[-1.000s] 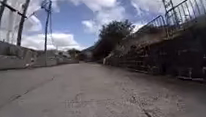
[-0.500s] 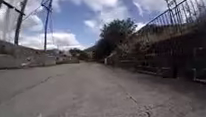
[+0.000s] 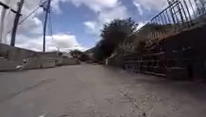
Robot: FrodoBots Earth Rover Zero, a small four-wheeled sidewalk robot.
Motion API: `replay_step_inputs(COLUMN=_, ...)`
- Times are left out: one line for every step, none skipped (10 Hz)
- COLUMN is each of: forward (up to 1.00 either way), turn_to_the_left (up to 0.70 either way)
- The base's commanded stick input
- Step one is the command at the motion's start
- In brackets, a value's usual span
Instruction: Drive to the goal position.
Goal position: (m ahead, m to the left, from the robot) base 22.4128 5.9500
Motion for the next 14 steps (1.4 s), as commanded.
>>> replay_step_inputs(forward=1.0, turn_to_the_left=0.0)
replay_step_inputs(forward=1.0, turn_to_the_left=0.0)
replay_step_inputs(forward=1.0, turn_to_the_left=0.0)
replay_step_inputs(forward=1.0, turn_to_the_left=0.0)
replay_step_inputs(forward=1.0, turn_to_the_left=0.0)
replay_step_inputs(forward=1.0, turn_to_the_left=0.0)
replay_step_inputs(forward=1.0, turn_to_the_left=0.0)
replay_step_inputs(forward=1.0, turn_to_the_left=0.0)
replay_step_inputs(forward=1.0, turn_to_the_left=0.0)
replay_step_inputs(forward=1.0, turn_to_the_left=0.0)
replay_step_inputs(forward=1.0, turn_to_the_left=0.0)
replay_step_inputs(forward=1.0, turn_to_the_left=0.0)
replay_step_inputs(forward=1.0, turn_to_the_left=0.0)
replay_step_inputs(forward=1.0, turn_to_the_left=0.0)
